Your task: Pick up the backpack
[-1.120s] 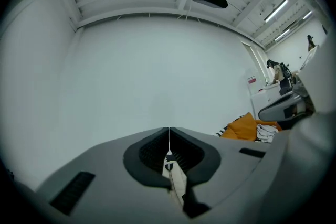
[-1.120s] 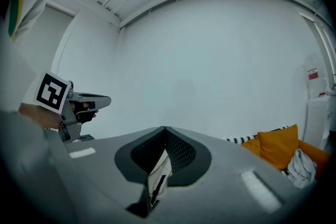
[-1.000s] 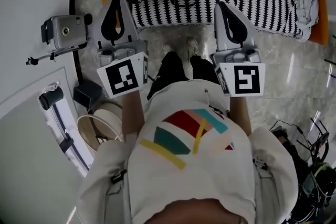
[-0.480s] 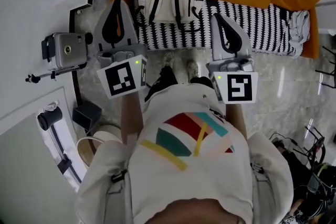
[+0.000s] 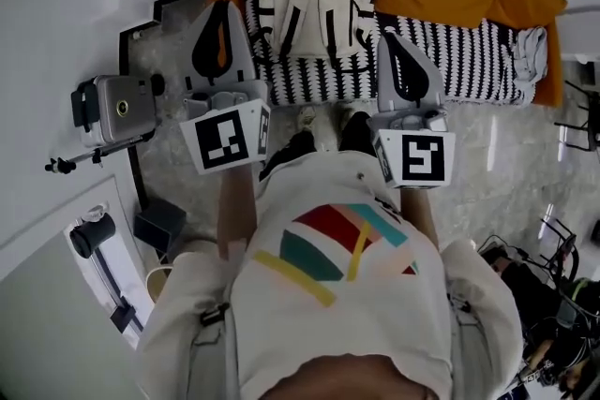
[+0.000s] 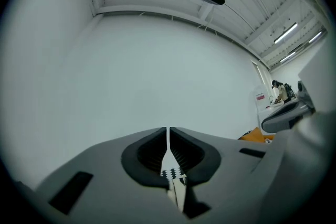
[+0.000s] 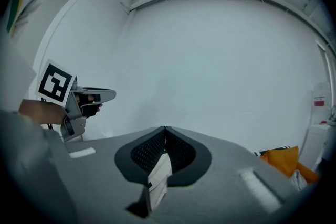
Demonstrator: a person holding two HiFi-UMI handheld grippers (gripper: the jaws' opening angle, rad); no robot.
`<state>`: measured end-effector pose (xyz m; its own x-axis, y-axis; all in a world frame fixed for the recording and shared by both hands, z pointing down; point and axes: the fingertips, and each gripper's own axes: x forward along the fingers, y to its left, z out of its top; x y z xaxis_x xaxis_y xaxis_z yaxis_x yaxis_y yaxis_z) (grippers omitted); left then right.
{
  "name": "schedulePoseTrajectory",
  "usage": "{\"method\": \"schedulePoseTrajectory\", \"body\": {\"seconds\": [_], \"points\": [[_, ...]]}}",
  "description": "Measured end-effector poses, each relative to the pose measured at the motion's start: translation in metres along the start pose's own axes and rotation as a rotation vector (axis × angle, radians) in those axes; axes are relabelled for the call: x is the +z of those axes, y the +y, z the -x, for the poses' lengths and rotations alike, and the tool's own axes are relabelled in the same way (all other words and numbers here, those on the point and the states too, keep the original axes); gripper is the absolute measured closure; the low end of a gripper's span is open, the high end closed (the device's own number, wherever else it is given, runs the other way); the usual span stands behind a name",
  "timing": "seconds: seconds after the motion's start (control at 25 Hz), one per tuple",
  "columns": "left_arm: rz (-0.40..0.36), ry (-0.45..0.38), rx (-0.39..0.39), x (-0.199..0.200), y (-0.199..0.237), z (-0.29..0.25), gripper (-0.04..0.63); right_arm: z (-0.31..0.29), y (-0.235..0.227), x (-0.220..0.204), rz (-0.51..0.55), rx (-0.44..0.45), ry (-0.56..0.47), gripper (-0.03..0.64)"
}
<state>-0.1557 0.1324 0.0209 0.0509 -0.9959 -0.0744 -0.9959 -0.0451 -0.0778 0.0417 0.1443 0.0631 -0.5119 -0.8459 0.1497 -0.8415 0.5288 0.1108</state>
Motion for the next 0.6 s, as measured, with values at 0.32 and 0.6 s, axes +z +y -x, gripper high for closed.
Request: {"method": "schedulePoseTrajectory", "body": {"seconds": [0.32, 0.6], "points": [[-0.002, 0.033, 0.023, -0.006, -0.009, -0.012, 0.578, -0.024, -0.027, -0.009, -0.061, 0.003, 0.009, 0.612], [-0.009, 0.049, 0.052, -0.003, -0.032, -0.038, 0.578, -0.034, -0.056, -0.017, -0.106, 0.043, 0.016, 0.612]]}}
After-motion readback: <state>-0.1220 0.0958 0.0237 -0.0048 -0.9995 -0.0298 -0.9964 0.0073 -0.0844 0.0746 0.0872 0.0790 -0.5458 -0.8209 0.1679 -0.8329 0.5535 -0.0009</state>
